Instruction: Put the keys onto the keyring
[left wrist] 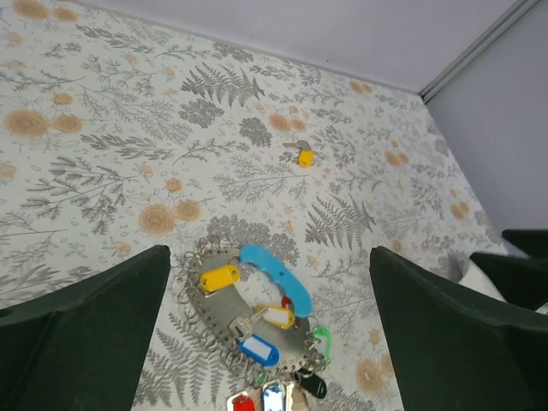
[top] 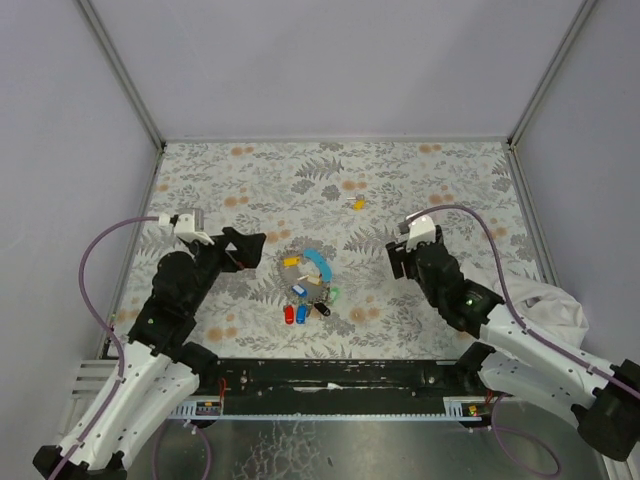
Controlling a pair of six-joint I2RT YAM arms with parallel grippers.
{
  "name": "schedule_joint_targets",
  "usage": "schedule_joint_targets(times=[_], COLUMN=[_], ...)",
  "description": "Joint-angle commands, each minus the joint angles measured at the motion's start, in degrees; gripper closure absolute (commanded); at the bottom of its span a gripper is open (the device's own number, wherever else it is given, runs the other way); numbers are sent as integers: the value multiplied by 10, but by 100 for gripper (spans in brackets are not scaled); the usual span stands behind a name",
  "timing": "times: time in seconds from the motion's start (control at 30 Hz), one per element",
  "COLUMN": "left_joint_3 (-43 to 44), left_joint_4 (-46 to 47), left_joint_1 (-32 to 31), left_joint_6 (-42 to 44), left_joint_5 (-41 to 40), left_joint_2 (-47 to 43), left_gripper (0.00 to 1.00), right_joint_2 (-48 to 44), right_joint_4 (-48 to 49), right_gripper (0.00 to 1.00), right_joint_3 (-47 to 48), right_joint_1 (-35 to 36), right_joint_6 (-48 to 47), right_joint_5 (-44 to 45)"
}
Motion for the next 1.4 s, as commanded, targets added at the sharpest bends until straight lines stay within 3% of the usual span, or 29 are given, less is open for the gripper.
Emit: schedule_joint_targets(times=[0.0, 0.2, 0.43, 0.67, 0.83, 1.37], left_joint_3=[68, 106, 78, 49, 11, -12], left_joint_4=[-124, -137, -104, -73, -14, 1], left_joint_1=[5, 5, 5, 5, 5, 5], left_joint_6=[80, 111, 155, 163, 137, 144], left_joint_5=[21, -10, -17, -20, -30, 78], left_joint_2=[0, -54, -134, -186, -203, -272], left_gripper=[0, 0, 0, 0, 0, 0], right_joint_2=[-33, -98, -211, -268, -273, -266], right_joint_4=[-87, -173, -222, -258, -249, -232], right_gripper=[20, 1, 1, 1, 1, 1], right_joint_3=[50, 69, 74, 91, 81, 75], right_joint_1=[-66, -96, -96, -96, -96, -96], right_joint_6=[65, 107, 92, 78, 68, 52], right_joint_5=[2, 69, 101, 86, 70, 58])
